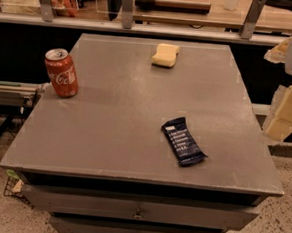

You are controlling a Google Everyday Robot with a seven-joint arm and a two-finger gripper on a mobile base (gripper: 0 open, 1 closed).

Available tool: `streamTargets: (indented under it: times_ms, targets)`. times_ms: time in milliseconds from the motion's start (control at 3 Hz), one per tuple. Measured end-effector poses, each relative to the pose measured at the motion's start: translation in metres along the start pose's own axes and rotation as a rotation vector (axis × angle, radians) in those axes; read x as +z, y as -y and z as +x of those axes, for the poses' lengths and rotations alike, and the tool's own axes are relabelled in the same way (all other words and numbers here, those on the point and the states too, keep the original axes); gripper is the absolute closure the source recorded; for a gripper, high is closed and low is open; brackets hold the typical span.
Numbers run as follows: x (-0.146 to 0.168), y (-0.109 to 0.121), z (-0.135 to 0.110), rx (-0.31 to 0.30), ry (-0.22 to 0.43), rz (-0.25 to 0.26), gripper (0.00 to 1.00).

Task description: Move rxbar blueberry near sponge

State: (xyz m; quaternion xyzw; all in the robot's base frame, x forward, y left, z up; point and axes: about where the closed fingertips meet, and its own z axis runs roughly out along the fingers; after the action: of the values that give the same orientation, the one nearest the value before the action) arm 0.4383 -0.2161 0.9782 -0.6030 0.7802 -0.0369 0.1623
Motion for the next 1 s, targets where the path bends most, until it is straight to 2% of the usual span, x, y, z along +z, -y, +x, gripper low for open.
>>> streamTargets:
  times_ms: [333, 667, 1000]
  targets:
    - [0.000, 0.000, 0.000, 0.000, 0.000, 0.000, 0.00]
    - [0.022, 0.005, 0.003, 0.073, 0.028, -0.005, 0.00]
    - [0.060, 0.013, 0.000, 0.206, 0.067, -0.005, 0.00]
